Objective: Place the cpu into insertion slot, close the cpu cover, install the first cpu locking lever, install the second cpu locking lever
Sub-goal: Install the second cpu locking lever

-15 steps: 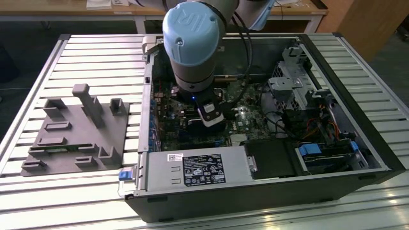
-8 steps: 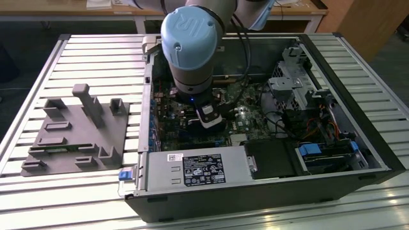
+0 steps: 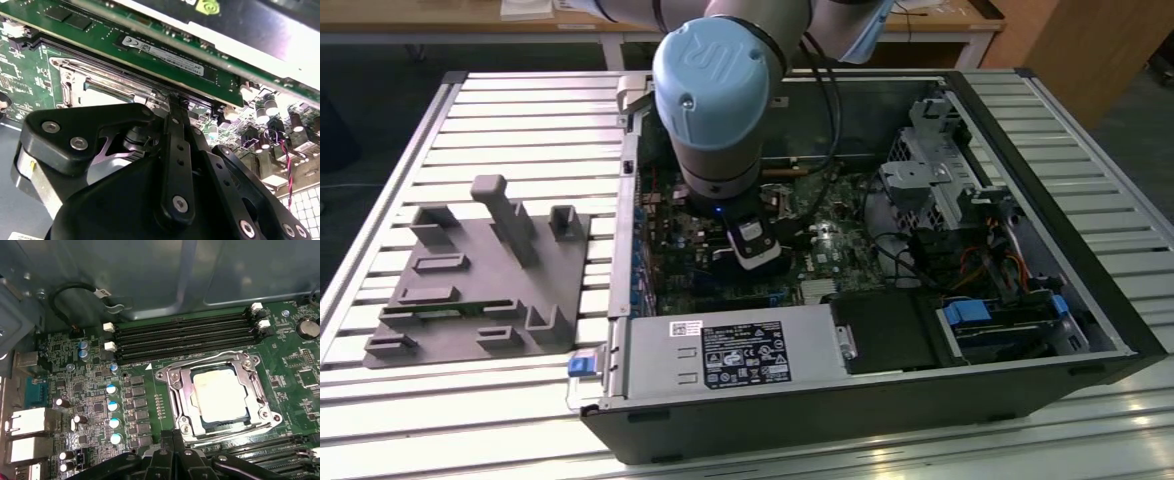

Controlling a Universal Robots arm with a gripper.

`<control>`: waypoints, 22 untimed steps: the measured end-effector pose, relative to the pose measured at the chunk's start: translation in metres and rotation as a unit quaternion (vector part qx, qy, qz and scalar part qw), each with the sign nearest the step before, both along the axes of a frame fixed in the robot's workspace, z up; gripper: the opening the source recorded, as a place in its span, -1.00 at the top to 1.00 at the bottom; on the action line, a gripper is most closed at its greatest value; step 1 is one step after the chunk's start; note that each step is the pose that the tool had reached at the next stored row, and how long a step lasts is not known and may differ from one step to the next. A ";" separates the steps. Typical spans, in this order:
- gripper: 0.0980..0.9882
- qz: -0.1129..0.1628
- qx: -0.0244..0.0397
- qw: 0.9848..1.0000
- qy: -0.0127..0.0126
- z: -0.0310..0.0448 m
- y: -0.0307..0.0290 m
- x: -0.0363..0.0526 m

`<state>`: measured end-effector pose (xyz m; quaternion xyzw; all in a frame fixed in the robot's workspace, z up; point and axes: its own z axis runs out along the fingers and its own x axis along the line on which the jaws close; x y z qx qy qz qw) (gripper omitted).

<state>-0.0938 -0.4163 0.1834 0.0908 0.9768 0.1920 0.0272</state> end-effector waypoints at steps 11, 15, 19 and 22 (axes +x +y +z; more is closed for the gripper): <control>0.98 0.000 0.000 1.000 0.000 0.0061 0.0008 -0.0005; 0.98 0.000 0.000 1.000 0.000 0.0141 0.0008 -0.0003; 0.98 0.000 -0.008 1.000 0.000 0.0201 0.0009 0.0020; 0.98 -0.002 -0.016 1.000 0.000 0.0221 0.0008 0.0066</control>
